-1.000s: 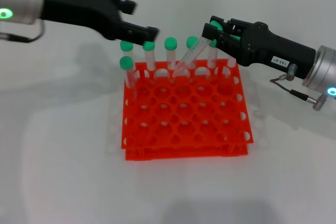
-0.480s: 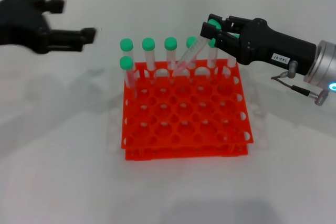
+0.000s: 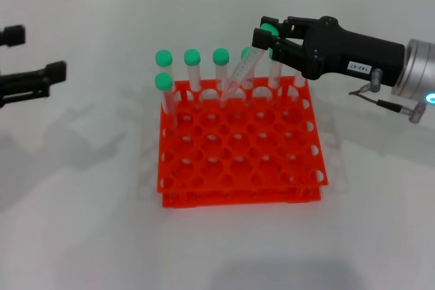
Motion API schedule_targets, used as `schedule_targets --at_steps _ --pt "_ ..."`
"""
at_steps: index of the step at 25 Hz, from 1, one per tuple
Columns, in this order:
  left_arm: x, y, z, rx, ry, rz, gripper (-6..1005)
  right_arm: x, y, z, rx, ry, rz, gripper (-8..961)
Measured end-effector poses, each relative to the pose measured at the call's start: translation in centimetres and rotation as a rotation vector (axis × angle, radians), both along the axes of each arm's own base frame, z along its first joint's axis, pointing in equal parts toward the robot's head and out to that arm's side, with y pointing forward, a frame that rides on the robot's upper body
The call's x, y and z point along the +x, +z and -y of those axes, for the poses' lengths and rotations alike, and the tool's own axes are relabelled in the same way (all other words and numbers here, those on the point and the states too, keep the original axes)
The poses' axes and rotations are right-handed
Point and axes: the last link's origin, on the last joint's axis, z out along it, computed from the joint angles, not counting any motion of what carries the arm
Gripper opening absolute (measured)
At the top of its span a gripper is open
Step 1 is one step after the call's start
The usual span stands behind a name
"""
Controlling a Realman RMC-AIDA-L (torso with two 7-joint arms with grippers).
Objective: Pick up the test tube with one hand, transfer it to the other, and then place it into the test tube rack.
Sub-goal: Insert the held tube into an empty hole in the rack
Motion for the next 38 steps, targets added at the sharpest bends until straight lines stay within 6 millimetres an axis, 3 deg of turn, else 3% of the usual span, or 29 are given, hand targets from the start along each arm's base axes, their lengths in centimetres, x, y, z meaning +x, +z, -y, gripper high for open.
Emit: schedule_targets --at_steps 5,17,27,38 --pt "-2.8 -0.6 1.0 0.012 0.013 0.037 893 -0.6 0.6 -0.5 -0.007 0.024 0.013 259" --pt "-10.2 -4.8 3.4 0.080 0.006 0.129 893 -3.2 1.0 -1.6 -0.042 0.098 0.105 259" --pt "-11.8 -7.0 4.3 0.082 0.015 0.146 893 -5.1 0.7 -2.5 -0.040 0.139 0.218 258" --pt "-12.0 -7.1 4.5 0.084 0.013 0.146 893 -6.9 -0.6 -3.0 -0.077 0.160 0.292 258"
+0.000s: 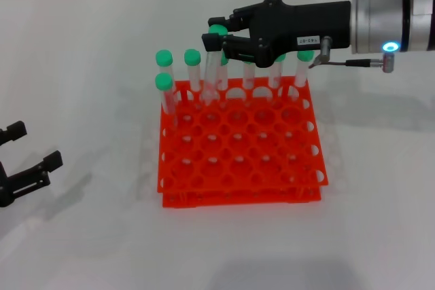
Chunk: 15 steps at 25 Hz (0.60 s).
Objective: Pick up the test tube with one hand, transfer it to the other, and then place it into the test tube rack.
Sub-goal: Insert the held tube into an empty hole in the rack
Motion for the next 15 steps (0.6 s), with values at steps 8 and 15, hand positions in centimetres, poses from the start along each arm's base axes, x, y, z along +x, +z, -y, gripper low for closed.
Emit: schedule_targets --at_steps 8,15 --pt "0.1 0.2 0.0 -0.018 -0.017 0.001 893 -0.9 -1.3 0.1 0.006 0.011 0.012 258" --pt "0.2 0.0 -0.2 -0.032 -0.021 0.000 892 -1.2 -1.7 -0.1 0.018 0.012 0.030 259"
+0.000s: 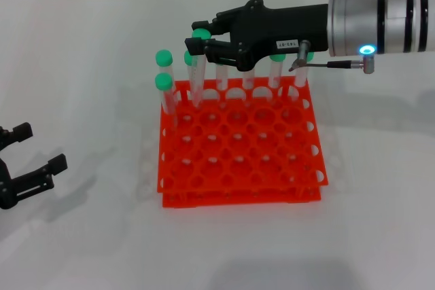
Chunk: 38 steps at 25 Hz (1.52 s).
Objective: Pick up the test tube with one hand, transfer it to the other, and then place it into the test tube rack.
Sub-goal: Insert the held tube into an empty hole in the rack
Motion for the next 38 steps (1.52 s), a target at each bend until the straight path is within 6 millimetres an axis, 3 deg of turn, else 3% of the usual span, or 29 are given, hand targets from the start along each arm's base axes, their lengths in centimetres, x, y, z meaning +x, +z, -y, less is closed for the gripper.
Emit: schedule_targets --at_steps 10,38 --pt "0.3 0.0 0.0 -0.012 -0.020 0.011 892 0.0 -1.5 0.0 0.014 -0.005 0.051 259" --pt "0.6 -0.4 -0.6 -0.020 -0.028 0.013 892 0.8 -3.4 0.2 0.037 -0.007 0.148 258"
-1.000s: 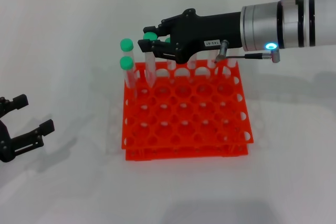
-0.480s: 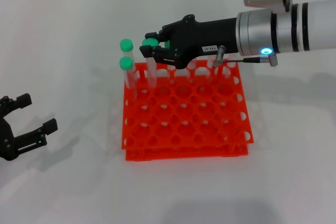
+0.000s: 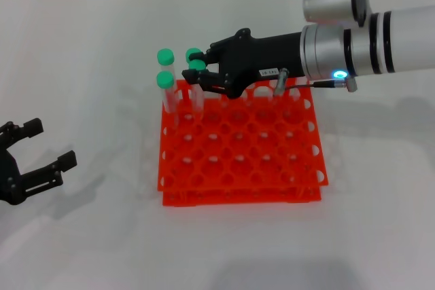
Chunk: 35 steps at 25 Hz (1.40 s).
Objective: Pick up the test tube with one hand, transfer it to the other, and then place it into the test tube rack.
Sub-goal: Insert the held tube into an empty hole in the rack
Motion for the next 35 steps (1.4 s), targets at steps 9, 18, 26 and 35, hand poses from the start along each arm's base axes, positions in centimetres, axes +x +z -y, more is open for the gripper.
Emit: schedule_targets --at_steps 9,18,26,35 --pt "0.0 0.0 -0.1 0.000 -0.002 0.000 890 -0.1 -0.2 0.0 -0.001 0.008 0.009 259" --pt "-0.1 0.2 -0.1 0.007 0.003 -0.001 888 -0.3 -0.1 0.1 -0.006 0.016 0.003 259" --pt "-0.1 0.2 -0.1 0.009 0.003 -0.001 888 -0.3 0.4 0.2 -0.018 0.012 -0.009 504" --pt "0.2 0.7 -0.5 -0.002 -0.005 0.001 888 2.3 4.5 1.7 -0.039 0.036 -0.060 507"
